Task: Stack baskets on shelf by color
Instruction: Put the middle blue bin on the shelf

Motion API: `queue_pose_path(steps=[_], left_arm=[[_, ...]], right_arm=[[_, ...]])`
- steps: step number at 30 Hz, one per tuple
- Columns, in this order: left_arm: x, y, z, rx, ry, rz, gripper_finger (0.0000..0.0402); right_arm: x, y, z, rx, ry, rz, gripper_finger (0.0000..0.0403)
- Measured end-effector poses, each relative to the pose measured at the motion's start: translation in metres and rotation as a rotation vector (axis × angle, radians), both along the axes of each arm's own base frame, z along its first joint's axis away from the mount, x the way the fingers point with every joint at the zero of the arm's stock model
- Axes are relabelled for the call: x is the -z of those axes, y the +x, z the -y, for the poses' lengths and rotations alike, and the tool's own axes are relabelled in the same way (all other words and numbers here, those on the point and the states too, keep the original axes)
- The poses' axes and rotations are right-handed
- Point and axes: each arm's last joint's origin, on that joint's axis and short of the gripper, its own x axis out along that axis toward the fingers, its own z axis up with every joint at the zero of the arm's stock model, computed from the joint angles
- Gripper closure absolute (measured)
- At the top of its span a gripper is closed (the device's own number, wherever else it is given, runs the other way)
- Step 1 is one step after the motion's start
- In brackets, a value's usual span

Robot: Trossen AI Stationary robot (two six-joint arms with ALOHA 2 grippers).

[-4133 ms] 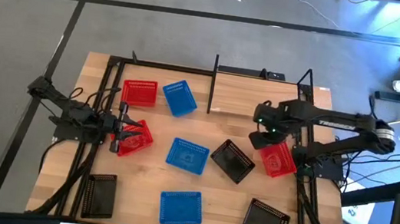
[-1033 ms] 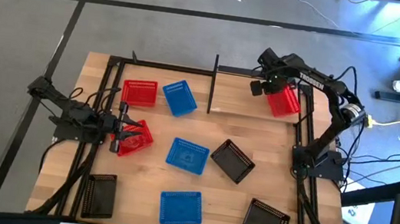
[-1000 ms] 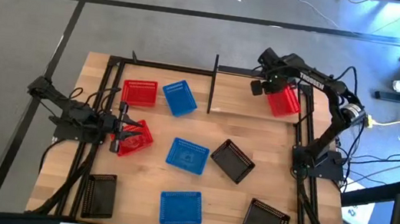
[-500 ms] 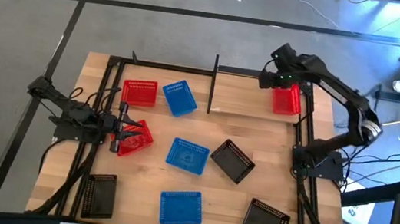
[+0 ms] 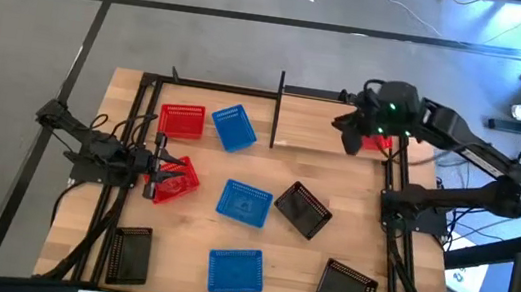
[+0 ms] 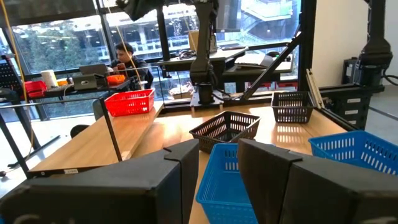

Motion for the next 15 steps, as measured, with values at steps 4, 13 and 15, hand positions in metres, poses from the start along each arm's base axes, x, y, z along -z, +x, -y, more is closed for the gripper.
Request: queue_pose_path(steps=[4, 13, 15], left_arm=[[0.000, 0.000, 0.000, 0.010, -0.010, 0.001, 0.0298], [-0.048, -0.010, -0.007, -0.052, -0.202, 0.128, 0.0298], [-0.066, -0.011, -0.008, -0.051, -0.207, 0.121, 0.0298]], right_arm=[[-0.009, -0.001, -0.019, -0.091, -0.029, 0.068, 0.0320], [-0.014, 0.004, -0.052, -0.294, -0.079, 0.109, 0.0320], [-0.016, 0.005, -0.059, -0.337, -0.099, 0.127, 0.0320]])
